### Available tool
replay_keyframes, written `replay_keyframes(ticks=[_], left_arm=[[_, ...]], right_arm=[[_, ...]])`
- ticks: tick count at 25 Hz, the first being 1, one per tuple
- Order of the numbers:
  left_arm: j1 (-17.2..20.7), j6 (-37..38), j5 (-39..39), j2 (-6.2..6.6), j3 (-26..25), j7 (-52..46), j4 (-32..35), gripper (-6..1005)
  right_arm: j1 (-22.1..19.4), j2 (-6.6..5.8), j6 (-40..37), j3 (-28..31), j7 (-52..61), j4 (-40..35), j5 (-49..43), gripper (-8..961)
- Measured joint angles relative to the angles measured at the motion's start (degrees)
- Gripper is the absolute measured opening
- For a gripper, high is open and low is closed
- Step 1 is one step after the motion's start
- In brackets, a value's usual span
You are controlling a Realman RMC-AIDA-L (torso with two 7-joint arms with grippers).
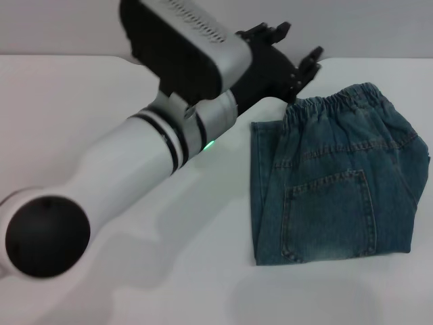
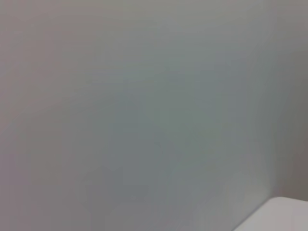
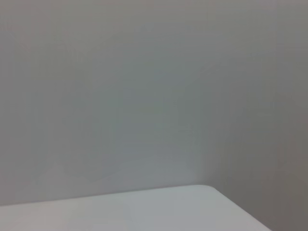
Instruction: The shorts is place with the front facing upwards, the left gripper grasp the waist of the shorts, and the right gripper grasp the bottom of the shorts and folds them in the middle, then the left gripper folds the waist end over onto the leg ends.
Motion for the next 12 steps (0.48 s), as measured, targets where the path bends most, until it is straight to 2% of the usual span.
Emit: replay_keyframes(ticks=[1, 2, 3, 5, 7, 10, 11, 12], left_arm=[[6.79, 12.93, -0.07, 0.2, 6.29, -1.18, -0.33, 708], [7.49, 13.19, -0.07, 0.24, 6.77, -1.97, -0.1, 676], [7.49, 13.19, -0.07, 0.24, 6.77, -1.97, -0.1, 643], [7.88, 12.63, -0.07, 0.28, 7.52, -3.53, 0.66, 576], [7.91, 15.88, 0.04, 0.28, 12.05, -9.2, 3.63, 509], [7.93, 18.98, 0.23, 0.31, 14.37, -10.9, 4.5, 312], [8.0, 26.99, 1.11, 0.37, 19.94, -13.37, 5.99, 247], [8.0, 30.78, 2.04, 0.42, 22.19, -14.59, 6.65, 181]], right_arm=[[-0.25, 0.0, 0.43, -0.08, 0.0, -0.36, 0.01, 65], [-0.56, 0.0, 0.81, -0.03, -0.01, -0.67, 0.16, 35], [-0.9, 0.0, 1.01, -0.01, -0.01, -0.83, 0.69, 4], [-1.5, -0.01, 1.21, -0.03, -0.02, -0.96, 2.34, 3], [-2.12, 0.0, 1.54, -0.24, -0.02, -1.02, 3.81, 1], [-2.56, 0.0, 2.0, -0.24, -0.01, -1.03, 4.16, 0], [-2.59, 0.0, 2.11, -0.24, -0.01, -1.03, 4.17, 0], [-2.61, 0.0, 2.17, -0.24, -0.01, -1.03, 4.18, 0]])
